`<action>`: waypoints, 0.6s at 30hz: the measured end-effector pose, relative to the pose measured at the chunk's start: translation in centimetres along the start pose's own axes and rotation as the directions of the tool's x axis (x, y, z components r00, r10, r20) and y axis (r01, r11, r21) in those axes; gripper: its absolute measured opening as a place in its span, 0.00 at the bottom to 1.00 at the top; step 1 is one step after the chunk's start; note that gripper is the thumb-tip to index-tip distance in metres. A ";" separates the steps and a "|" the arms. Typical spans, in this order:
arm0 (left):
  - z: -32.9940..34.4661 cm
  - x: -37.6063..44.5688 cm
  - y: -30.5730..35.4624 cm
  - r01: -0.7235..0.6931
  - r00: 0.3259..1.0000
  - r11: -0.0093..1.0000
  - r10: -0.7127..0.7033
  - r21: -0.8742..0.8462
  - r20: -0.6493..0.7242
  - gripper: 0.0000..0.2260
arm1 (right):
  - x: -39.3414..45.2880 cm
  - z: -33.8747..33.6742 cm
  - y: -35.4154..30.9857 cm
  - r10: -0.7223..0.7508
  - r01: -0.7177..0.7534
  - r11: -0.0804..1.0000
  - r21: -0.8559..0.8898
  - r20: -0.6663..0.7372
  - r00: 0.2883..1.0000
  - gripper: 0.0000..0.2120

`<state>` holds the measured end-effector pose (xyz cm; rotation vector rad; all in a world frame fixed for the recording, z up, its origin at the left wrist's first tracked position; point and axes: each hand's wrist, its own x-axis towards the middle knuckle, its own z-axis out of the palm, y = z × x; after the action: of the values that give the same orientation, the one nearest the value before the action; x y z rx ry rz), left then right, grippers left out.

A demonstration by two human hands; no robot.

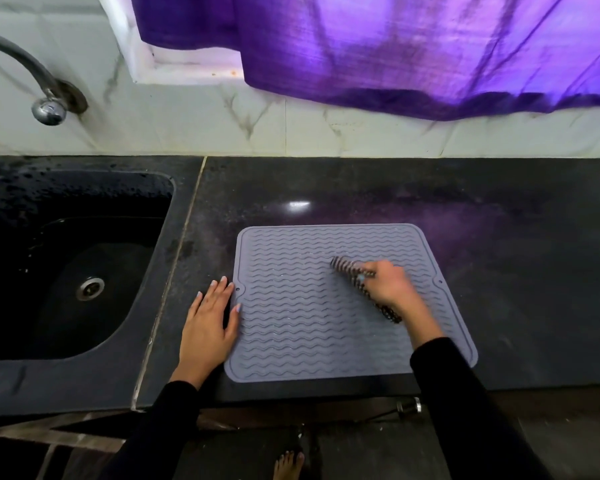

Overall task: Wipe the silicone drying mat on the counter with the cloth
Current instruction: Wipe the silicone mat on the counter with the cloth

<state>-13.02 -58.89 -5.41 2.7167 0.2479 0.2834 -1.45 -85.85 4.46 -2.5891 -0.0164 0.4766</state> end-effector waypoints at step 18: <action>1.0 8.4 -1.9 -0.160 0.986 0.987 0.158 0.034 0.054 0.32 | 0.6 5.5 -4.0 -0.128 0.055 0.942 -0.332 -0.202 0.971 0.17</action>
<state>-4.91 -55.76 -5.74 2.7816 0.0212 0.2554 -2.48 -79.66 1.70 -2.9355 -0.1515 0.1579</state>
